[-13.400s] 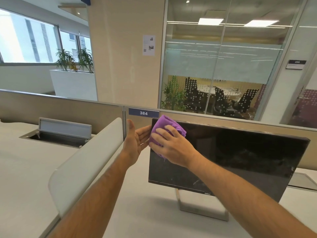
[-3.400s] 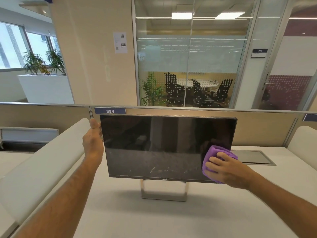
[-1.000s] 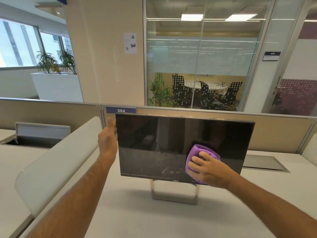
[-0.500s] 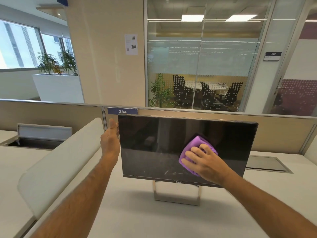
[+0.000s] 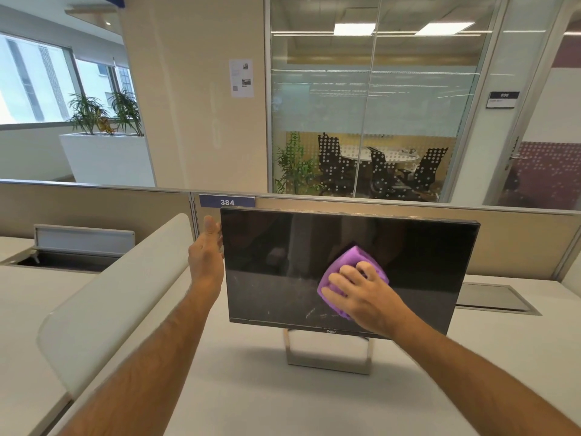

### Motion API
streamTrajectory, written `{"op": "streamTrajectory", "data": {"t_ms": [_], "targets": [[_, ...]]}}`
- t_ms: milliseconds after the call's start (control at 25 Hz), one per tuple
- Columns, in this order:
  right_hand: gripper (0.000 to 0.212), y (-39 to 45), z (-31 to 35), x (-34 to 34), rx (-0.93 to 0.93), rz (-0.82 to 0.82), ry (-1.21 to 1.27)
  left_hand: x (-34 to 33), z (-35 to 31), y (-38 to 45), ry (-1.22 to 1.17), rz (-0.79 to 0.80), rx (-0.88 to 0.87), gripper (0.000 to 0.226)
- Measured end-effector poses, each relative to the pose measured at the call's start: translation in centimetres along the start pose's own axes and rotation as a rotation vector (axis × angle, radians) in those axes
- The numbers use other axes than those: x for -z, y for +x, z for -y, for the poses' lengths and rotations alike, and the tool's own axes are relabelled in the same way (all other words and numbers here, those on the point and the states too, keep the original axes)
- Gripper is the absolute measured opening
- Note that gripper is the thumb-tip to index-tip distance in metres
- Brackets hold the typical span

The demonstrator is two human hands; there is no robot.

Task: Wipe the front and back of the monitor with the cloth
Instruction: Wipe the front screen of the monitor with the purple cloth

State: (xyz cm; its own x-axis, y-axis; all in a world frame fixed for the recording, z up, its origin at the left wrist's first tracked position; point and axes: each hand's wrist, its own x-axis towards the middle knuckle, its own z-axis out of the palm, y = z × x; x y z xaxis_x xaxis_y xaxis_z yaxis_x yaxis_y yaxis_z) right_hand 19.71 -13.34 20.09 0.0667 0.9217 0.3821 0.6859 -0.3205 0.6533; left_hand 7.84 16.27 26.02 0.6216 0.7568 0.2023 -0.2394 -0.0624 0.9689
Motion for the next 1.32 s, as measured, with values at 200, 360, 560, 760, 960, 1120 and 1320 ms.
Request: {"op": "streamTrajectory", "data": {"t_ms": [200,360,560,760,960,1120,1320], "targets": [[0.05,0.6,0.3,0.1,0.085,0.03,-0.043,0.2,-0.1,0.0,-0.015,0.016,0.0,0.08],[0.05,1.5,1.0,0.0,0.079,0.028,-0.038,0.3,-0.2,0.2,-0.016,0.028,0.002,0.08],[0.05,2.8,0.6,0.5,0.11,0.021,-0.067,0.4,-0.1,0.3,-0.025,0.039,0.003,0.082],[0.049,3.5,2.8,-0.3,0.249,0.103,-0.072,0.6,-0.1,0.2,-0.029,0.052,-0.004,0.087],[0.052,5.7,2.2,0.0,0.081,0.001,-0.044,0.8,0.1,0.4,-0.02,0.07,-0.009,0.089],[0.054,6.3,3.7,-0.4,0.211,0.084,-0.055,0.9,0.1,0.5,-0.014,0.077,-0.015,0.088],[0.053,8.2,3.0,0.5,0.193,0.037,-0.067,1.1,0.1,0.7,-0.019,0.078,-0.011,0.086]]}}
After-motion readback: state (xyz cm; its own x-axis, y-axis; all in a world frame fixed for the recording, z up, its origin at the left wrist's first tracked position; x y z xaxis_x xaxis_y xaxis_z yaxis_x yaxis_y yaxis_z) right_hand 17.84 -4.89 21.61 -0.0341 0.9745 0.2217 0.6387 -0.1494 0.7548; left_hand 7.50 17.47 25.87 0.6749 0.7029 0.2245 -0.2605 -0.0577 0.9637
